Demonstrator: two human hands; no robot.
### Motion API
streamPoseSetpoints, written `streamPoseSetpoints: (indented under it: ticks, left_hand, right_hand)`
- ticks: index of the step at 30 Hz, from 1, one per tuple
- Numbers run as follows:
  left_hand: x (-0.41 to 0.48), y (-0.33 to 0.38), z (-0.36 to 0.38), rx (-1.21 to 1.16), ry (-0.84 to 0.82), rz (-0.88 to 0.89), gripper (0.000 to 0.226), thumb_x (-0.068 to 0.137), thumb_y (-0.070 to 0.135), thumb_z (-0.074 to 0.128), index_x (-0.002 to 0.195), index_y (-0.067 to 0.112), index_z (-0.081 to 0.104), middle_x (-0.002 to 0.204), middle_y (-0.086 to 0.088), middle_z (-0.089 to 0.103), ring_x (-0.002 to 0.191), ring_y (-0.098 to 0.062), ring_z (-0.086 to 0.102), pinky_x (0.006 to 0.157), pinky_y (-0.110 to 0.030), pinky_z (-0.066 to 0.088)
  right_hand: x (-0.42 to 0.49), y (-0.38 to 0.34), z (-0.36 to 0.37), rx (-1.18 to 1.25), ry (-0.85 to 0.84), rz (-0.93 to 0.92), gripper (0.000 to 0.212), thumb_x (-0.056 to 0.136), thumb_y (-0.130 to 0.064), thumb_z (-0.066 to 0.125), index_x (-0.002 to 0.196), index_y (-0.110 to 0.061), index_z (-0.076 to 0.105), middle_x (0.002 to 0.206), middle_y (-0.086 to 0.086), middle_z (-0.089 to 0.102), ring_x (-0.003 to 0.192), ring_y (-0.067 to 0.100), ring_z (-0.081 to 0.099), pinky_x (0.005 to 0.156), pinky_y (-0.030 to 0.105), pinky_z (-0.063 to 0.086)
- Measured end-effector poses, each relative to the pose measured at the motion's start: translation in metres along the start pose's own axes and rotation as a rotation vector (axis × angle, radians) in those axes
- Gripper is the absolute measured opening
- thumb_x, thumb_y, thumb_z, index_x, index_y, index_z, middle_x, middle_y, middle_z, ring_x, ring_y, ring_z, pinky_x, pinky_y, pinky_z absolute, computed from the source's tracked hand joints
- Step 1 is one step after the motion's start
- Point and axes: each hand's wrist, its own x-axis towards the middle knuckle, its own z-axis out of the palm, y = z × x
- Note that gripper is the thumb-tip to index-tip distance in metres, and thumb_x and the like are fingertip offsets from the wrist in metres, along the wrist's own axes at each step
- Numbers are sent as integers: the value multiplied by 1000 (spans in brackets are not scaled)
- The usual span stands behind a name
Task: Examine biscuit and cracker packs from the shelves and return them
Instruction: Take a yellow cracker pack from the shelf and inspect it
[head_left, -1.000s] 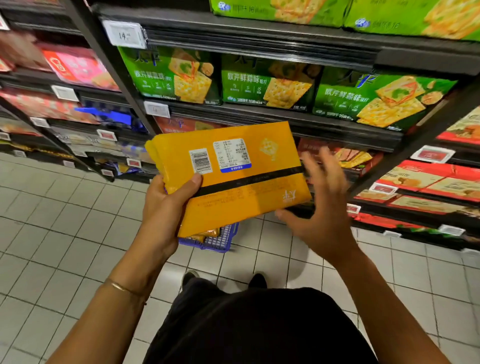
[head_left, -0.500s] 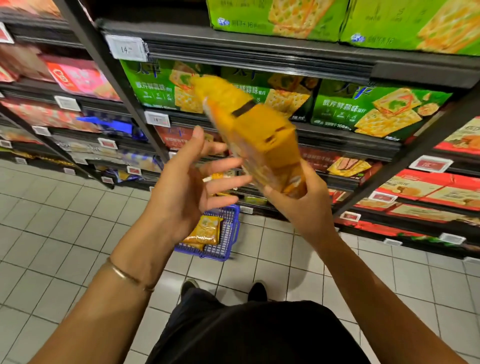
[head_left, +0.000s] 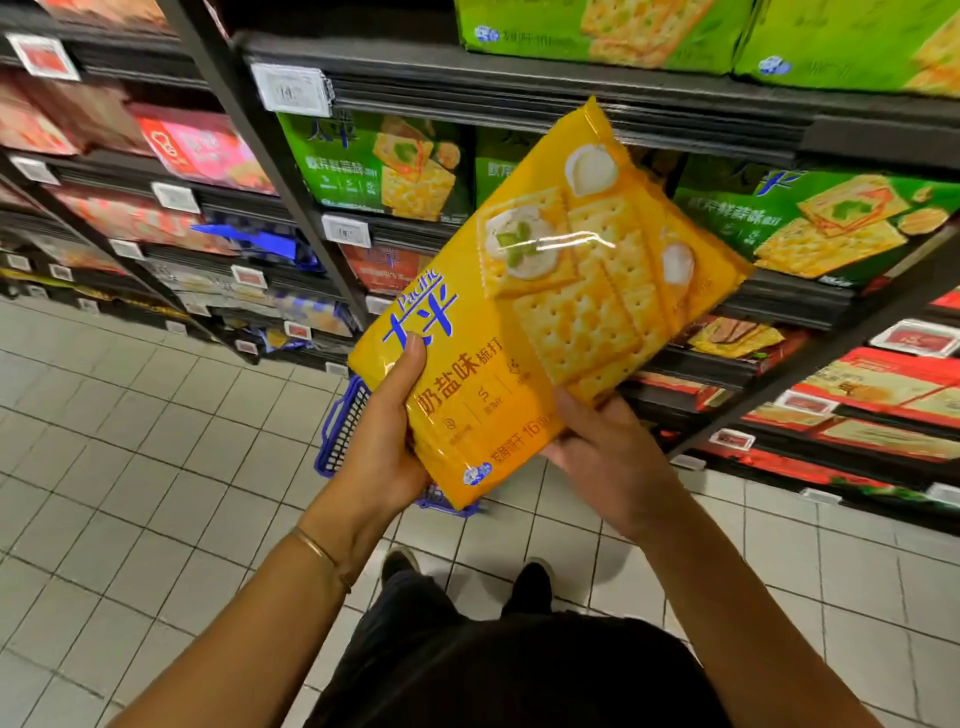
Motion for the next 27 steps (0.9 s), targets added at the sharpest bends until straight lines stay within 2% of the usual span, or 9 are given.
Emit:
streamPoseSetpoints:
  ticks: [3,6,9,14,16,19,23,25,27]
  left_hand:
    - [-4,2,-3,70,3,62,33,96,51,63,121,36,78,133,-7,72,118,-31,72,82,-47,62]
    - [-9,10,-8,180,39,162,43,95,45,64,135,30,69,132,-10,73,117,-32,72,82,-47,63]
    - [-12,32,-17,359,35,306,45,94,35,65,137,24,63,127,-11,75,112,-32,74,84,-48,64]
    - [-11,80,-33,495,-7,402,49,82,34,79,128,26,66,118,-7,78,106,-28,77,77,-37,64]
    - [-9,98,-36,548,-55,449,48,78,37,80,124,29,70,118,-5,79,106,-27,77,79,-37,64]
    - [-5,117,-41,656,-195,478,36,80,39,82,116,40,76,116,3,79,105,-21,77,79,-32,63]
    - [-1,141,-54,735,-268,485,74,57,65,93,118,30,70,114,8,79,106,-16,76,82,-29,62]
    - [4,151,-64,812,-329,503,70,60,54,95,117,27,65,106,22,78,99,-1,75,81,-18,59]
    - [14,157,-73,931,-365,539,61,62,36,95,114,25,64,97,34,75,93,11,71,79,-7,53]
  right_hand:
    - [0,-9,0,94,-137,45,86,80,-49,84,150,-25,40,148,4,60,137,26,58,102,42,54]
    - [2,-11,0,133,16,56,101,69,-53,91,153,-28,40,145,4,63,132,29,61,98,48,56]
    - [1,-16,-10,92,210,-118,81,86,-42,74,157,-30,37,151,4,57,138,34,55,107,65,46]
    - [-5,-29,-24,-121,171,-246,66,95,-18,58,157,-24,39,132,19,65,127,40,60,103,72,45]
    - [-11,-31,-25,-89,189,-238,79,87,-8,69,158,-24,38,106,20,68,104,34,68,92,59,57]
    - [-14,-29,-15,-260,218,-242,77,79,-5,81,148,-19,52,115,18,65,99,26,70,82,40,59]
    - [-23,-21,12,-417,289,-315,61,66,-8,91,123,-19,69,114,10,75,99,28,73,80,38,60]
    - [-30,-16,26,-471,418,-357,52,60,-9,93,107,-18,73,102,5,80,92,24,76,80,37,62]
    - [-37,-10,38,-598,536,-395,52,64,-9,91,111,-8,71,99,-2,81,93,16,77,82,31,62]
